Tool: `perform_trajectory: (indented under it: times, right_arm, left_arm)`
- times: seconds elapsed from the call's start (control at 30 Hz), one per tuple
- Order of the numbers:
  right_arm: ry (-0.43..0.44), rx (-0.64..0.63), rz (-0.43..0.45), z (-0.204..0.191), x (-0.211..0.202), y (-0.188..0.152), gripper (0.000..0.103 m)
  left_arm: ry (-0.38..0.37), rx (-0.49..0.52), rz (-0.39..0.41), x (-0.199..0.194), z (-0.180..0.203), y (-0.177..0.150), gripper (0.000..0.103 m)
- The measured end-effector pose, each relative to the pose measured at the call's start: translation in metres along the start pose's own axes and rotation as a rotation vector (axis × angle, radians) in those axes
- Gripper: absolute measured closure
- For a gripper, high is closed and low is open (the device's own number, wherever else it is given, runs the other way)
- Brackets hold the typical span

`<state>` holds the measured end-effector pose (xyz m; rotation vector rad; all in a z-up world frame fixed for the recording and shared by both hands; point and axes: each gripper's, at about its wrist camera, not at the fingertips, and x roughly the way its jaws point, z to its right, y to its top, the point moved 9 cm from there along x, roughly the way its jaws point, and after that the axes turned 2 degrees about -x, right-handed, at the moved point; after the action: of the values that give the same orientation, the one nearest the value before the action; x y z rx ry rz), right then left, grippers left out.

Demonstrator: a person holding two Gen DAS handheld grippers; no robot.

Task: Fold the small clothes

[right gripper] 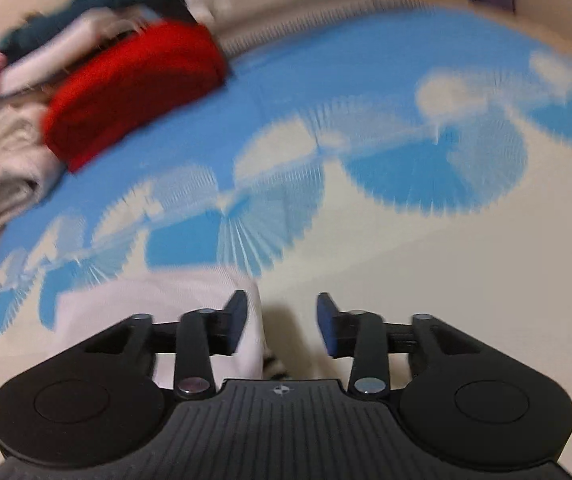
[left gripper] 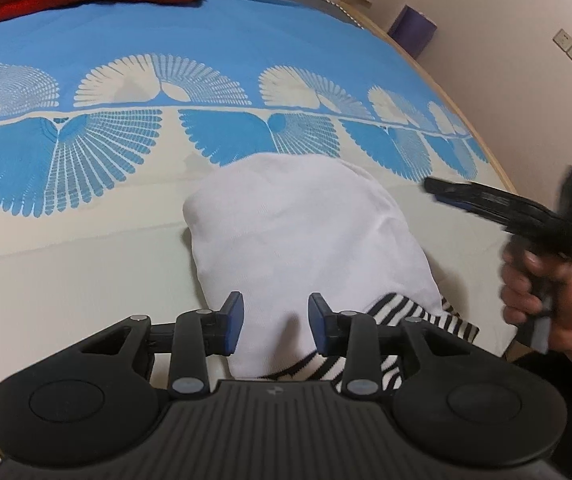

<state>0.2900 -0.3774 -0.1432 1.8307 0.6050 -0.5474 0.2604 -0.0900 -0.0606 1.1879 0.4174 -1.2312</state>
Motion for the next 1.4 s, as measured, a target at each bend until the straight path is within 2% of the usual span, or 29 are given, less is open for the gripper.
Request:
perform_trajectory:
  times: [0.07,0.13,0.2,0.27,0.33,0.43,0.47,0.53,0.67,0.8,0.87,0.93,1.0,1.03,1.1,1.17,1.27,1.4]
  right_arm:
    - [0.065,-0.066,0.064,-0.008,-0.018,0.004,0.059]
    - [0.175,-0.145,0.085,-0.024,-0.034,0.001,0.059]
    - [0.311,-0.211,0.030,-0.039,-0.040,-0.014,0.059]
    - [0.382,-0.268,-0.068,-0.049,-0.035,-0.036,0.060]
    - [0.369,-0.372,-0.193,-0.050,-0.025,-0.065,0.060]
    - [0.296,-0.533,-0.369,-0.043,-0.010,-0.110,0.061]
    - [0.276,-0.575,-0.401,-0.039,-0.006,-0.121,0.061]
    - [0.272,-0.616,-0.401,-0.037,-0.006,-0.127,0.061]
    - [0.297,-0.559,-0.411,-0.032,-0.005,-0.121,0.061]
    - [0.306,-0.562,-0.414,-0.033,-0.001,-0.122,0.061]
    - [0.310,-0.555,-0.421,-0.032,-0.003,-0.122,0.061]
    - [0.334,-0.505,-0.416,-0.032,-0.007,-0.112,0.061]
    - [0.369,-0.406,-0.353,-0.032,-0.011,-0.093,0.060]
    - [0.378,-0.350,-0.312,-0.030,-0.013,-0.081,0.057]
    - [0.357,-0.225,-0.232,-0.020,-0.012,-0.057,0.045]
    - [0.277,-0.148,-0.191,-0.006,-0.006,-0.045,0.031]
    - [0.150,-0.137,-0.242,0.009,0.014,-0.051,0.029]
    - [0.113,-0.111,-0.369,0.017,0.037,-0.072,0.027]
  left_arm:
    - [0.014,-0.016,0.019,0.000,-0.002,0.004,0.062]
    - [0.020,-0.041,0.043,0.001,-0.003,0.010,0.062]
    - [0.015,-0.064,0.075,0.002,-0.001,0.017,0.062]
    - [0.009,-0.068,0.101,0.003,0.003,0.024,0.062]
    - [0.010,-0.063,0.122,0.005,0.006,0.031,0.062]
    - [0.025,-0.053,0.121,0.014,0.008,0.035,0.062]
    - [0.035,-0.048,0.112,0.020,0.006,0.033,0.062]
    - [0.091,-0.035,0.067,0.036,-0.002,0.029,0.063]
    - [0.214,0.003,-0.023,0.071,-0.021,0.017,0.061]
    - [0.257,0.048,-0.027,0.084,-0.021,0.015,0.055]
    - [0.268,0.046,-0.025,0.081,-0.022,0.016,0.046]
    - [0.263,-0.011,-0.011,0.070,-0.030,0.021,0.035]
    - [0.241,-0.096,0.034,0.056,-0.040,0.028,0.026]
    - [0.235,-0.145,0.063,0.049,-0.045,0.032,0.019]
    - [0.230,-0.233,0.095,0.042,-0.056,0.035,0.016]
    - [0.208,-0.318,0.055,0.049,-0.065,0.029,0.016]
    - [0.150,-0.428,-0.086,0.074,-0.073,0.007,0.014]
    - [0.088,-0.486,-0.118,0.085,-0.074,0.004,0.013]
